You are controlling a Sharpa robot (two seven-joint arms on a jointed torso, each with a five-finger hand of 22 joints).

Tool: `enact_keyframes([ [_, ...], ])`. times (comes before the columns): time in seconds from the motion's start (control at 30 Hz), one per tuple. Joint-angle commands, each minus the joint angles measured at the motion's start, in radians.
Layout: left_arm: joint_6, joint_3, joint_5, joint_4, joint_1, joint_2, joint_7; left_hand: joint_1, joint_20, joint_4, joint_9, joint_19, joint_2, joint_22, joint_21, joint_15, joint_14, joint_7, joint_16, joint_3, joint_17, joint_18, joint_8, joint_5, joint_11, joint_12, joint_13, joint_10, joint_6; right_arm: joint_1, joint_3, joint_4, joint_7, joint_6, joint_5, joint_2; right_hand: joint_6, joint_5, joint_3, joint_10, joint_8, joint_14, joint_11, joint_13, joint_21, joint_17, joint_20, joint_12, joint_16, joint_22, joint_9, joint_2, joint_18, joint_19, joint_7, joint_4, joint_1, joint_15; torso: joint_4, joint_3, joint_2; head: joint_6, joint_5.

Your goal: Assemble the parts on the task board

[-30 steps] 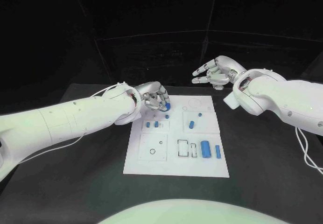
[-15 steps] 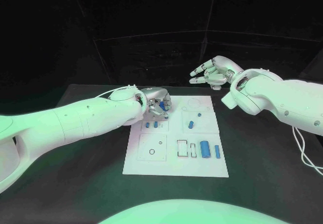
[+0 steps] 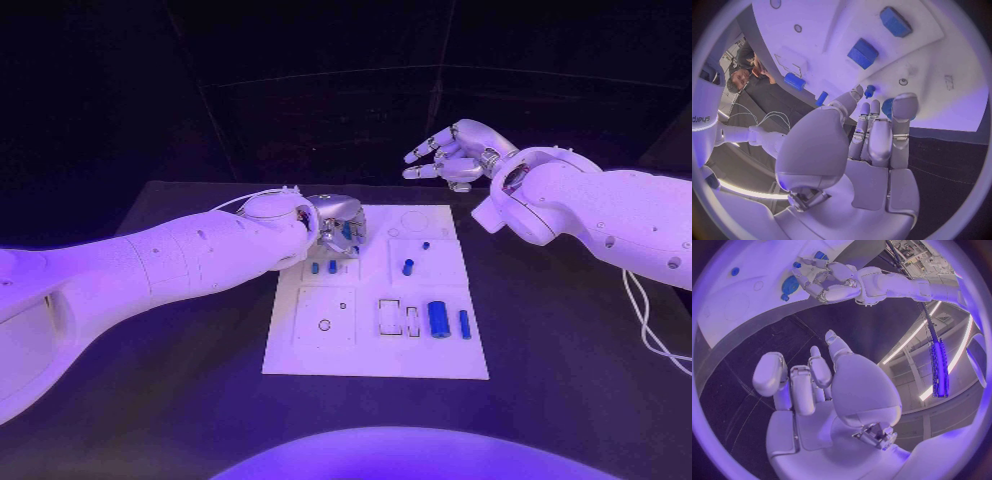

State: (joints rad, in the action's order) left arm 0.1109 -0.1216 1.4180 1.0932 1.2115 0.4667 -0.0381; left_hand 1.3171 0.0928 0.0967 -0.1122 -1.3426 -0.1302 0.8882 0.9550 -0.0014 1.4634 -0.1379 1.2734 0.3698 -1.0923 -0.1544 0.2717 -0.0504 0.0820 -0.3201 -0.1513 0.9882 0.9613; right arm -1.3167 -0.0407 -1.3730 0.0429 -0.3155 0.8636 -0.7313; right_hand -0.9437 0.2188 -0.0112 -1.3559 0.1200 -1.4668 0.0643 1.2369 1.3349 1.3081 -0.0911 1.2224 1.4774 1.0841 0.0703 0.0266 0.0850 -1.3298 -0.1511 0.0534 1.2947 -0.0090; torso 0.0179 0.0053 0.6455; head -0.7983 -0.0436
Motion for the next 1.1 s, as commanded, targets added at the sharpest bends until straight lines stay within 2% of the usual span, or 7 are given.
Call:
enact_keyframes([
  [0.03, -0.018, 0.001, 0.021, -0.009, 0.001, -0.005, 0.003, -0.002, 0.001, 0.001, 0.002, -0.01, 0.006, 0.009, 0.01, -0.004, 0.02, 0.001, 0.005, -0.005, 0.001, 0.014, -0.007, 0.002, 0.0, 0.005, 0.004, 0.012, 0.009, -0.002, 0.001, 0.0, 0.01, 0.005, 0.001, 0.001, -0.003, 0.005, 0.006, 0.006, 0.003, -0.057, -0.002, -0.001, -0.003, 0.038, -0.002, -0.003, -0.005, 0.0, -0.001, 0.008, 0.014, 0.007, -0.001, 0.002, -0.003, -0.005, 0.0008, 0.0006, 0.0, -0.001, 0.0],
  [0.4, -0.047, 0.001, 0.024, -0.03, -0.002, -0.023, 0.008, 0.012, -0.003, 0.006, 0.009, -0.023, 0.029, 0.047, 0.044, -0.009, 0.023, 0.006, 0.012, 0.016, 0.001, 0.021, -0.015, 0.002, -0.006, 0.014, 0.024, 0.049, 0.04, -0.002, 0.001, 0.002, 0.012, 0.003, 0.001, 0.006, -0.003, 0.005, 0.006, 0.005, 0.003, -0.057, -0.002, 0.0, -0.004, 0.039, -0.002, -0.002, -0.005, -0.001, -0.001, 0.009, 0.014, 0.007, -0.001, 0.002, -0.002, -0.005, 0.0004, 0.0002, 0.0, -0.003, -0.001],
  [0.77, -0.08, 0.001, 0.024, -0.06, -0.005, -0.044, 0.018, 0.014, -0.005, 0.008, 0.013, -0.026, 0.038, 0.062, 0.056, -0.011, 0.023, 0.007, 0.013, 0.028, 0.006, 0.023, -0.022, 0.002, -0.008, 0.023, 0.036, 0.064, 0.054, -0.002, 0.001, 0.003, 0.011, 0.003, 0.001, 0.007, -0.003, 0.005, 0.006, 0.005, 0.003, -0.057, -0.002, 0.0, -0.004, 0.039, -0.002, -0.002, -0.005, -0.001, -0.001, 0.009, 0.014, 0.007, -0.001, 0.002, -0.002, -0.005, 0.0018, 0.0003, 0.0, -0.003, 0.001],
  [1.1, -0.098, 0.0, 0.024, -0.082, -0.009, -0.061, 0.026, 0.023, -0.008, 0.015, 0.019, -0.026, 0.052, 0.074, 0.066, -0.015, 0.023, 0.009, 0.016, 0.05, 0.009, 0.024, -0.031, 0.002, -0.013, 0.027, 0.047, 0.094, 0.071, -0.002, 0.001, 0.003, 0.011, 0.003, 0.001, 0.008, -0.003, 0.005, 0.006, 0.005, 0.003, -0.057, -0.002, 0.0, -0.004, 0.039, -0.002, -0.002, -0.005, -0.001, -0.001, 0.009, 0.014, 0.007, -0.001, 0.002, -0.002, -0.005, 0.0003, 0.0003, -0.001, -0.004, 0.0],
])
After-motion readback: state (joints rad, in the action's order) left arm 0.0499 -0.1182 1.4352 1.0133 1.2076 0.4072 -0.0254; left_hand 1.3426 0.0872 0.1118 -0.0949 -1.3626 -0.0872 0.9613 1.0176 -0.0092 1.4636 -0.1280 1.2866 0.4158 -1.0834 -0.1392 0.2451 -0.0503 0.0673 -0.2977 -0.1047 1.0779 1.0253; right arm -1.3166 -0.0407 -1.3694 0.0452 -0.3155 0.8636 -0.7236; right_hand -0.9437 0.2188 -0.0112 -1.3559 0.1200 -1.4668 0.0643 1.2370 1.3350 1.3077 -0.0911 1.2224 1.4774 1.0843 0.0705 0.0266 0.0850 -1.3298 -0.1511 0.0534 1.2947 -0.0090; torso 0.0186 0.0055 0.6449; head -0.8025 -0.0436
